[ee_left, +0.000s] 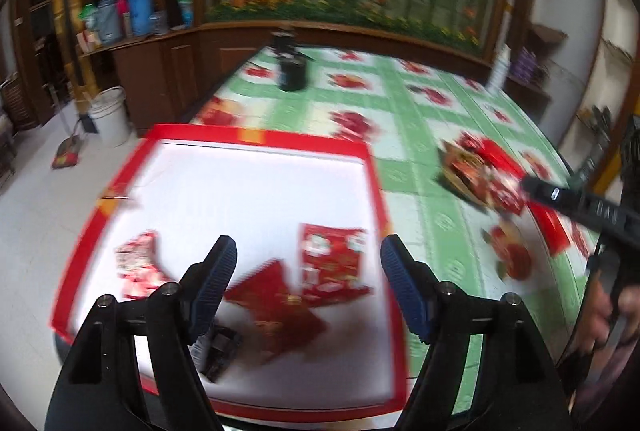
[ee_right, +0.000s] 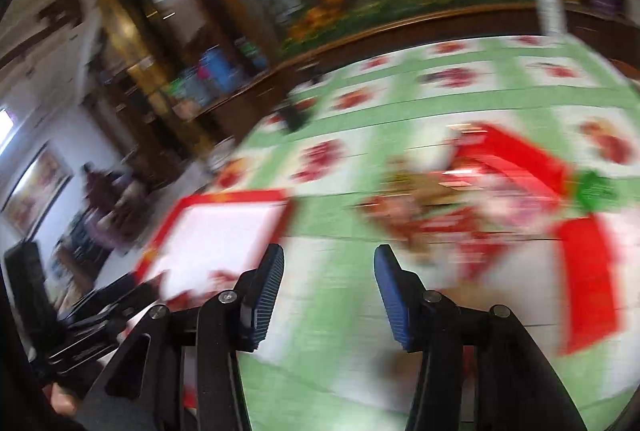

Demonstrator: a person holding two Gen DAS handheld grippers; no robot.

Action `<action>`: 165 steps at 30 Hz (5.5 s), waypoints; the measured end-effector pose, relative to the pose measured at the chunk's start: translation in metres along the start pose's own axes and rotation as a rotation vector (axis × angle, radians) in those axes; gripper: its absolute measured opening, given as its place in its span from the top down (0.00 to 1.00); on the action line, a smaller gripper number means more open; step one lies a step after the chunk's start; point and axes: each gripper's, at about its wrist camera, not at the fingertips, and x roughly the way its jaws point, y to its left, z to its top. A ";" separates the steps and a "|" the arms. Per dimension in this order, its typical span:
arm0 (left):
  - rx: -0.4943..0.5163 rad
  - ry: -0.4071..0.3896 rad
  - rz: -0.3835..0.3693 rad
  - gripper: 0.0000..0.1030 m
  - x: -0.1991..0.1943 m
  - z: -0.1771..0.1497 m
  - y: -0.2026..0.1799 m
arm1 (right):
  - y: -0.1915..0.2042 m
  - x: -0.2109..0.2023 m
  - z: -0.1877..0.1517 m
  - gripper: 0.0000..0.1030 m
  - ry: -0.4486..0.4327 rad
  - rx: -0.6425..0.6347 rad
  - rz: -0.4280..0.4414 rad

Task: Organize snacks
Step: 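Grasp the brown black-sesame bag with the left gripper while the right grasps the red rectangular packet, then carry both snacks to the red-rimmed tray and open both grippers, then move both grippers back from the tray toward the snack pile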

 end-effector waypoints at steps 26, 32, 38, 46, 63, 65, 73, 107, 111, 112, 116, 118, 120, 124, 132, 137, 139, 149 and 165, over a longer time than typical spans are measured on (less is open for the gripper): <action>0.308 0.259 -0.149 0.28 0.146 0.076 -0.184 | -0.109 -0.004 -0.013 0.49 0.118 -0.087 -0.475; 0.270 0.250 -0.132 0.37 0.165 0.067 -0.173 | -0.113 -0.004 -0.010 0.52 0.100 -0.073 -0.450; 0.247 0.222 -0.161 0.51 0.154 0.063 -0.166 | -0.120 -0.009 -0.008 0.54 0.075 -0.021 -0.364; 0.259 0.146 -0.222 0.52 0.097 0.045 -0.153 | -0.137 -0.021 -0.011 0.54 0.078 0.153 -0.106; 0.109 -0.004 -0.108 0.52 0.007 0.020 -0.048 | -0.035 -0.014 -0.016 0.55 0.059 0.073 0.281; 0.079 -0.009 -0.074 0.52 0.005 0.018 -0.031 | -0.012 -0.002 -0.015 0.55 0.081 0.040 0.299; 0.014 0.014 0.065 0.52 0.008 0.007 0.021 | 0.077 0.060 -0.014 0.55 0.172 -0.045 0.387; -0.033 -0.041 0.353 0.26 -0.002 -0.008 0.061 | 0.136 0.100 -0.032 0.44 0.153 -0.185 0.301; -0.014 -0.053 0.375 0.25 -0.004 -0.006 0.056 | 0.132 0.096 -0.031 0.41 0.143 -0.188 0.286; -0.005 -0.053 0.381 0.25 -0.004 -0.005 0.053 | 0.130 0.095 -0.031 0.40 0.139 -0.188 0.283; 0.016 -0.056 0.393 0.25 -0.003 -0.002 0.044 | 0.120 0.088 -0.028 0.36 0.128 -0.169 0.274; 0.029 -0.060 0.400 0.25 -0.004 0.000 0.038 | 0.113 0.085 -0.025 0.36 0.123 -0.151 0.271; 0.042 -0.066 0.410 0.25 -0.005 0.002 0.033 | 0.106 0.082 -0.022 0.36 0.117 -0.134 0.269; 0.066 -0.074 0.426 0.24 -0.007 0.006 0.024 | 0.092 0.075 -0.016 0.36 0.106 -0.102 0.266; 0.104 -0.095 0.451 0.22 -0.013 0.014 0.006 | 0.070 0.063 -0.007 0.36 0.083 -0.051 0.269; 0.130 -0.107 0.466 0.20 -0.015 0.019 -0.005 | 0.059 0.057 -0.003 0.36 0.068 -0.028 0.273; 0.139 -0.110 0.468 0.20 -0.015 0.020 -0.009 | 0.055 0.054 -0.001 0.36 0.060 -0.020 0.275; 0.181 -0.119 0.467 0.20 -0.014 0.027 -0.028 | 0.033 0.039 0.006 0.36 0.021 0.023 0.270; 0.307 -0.038 0.203 0.20 0.027 0.045 -0.125 | -0.112 -0.037 0.038 0.30 -0.170 0.145 0.023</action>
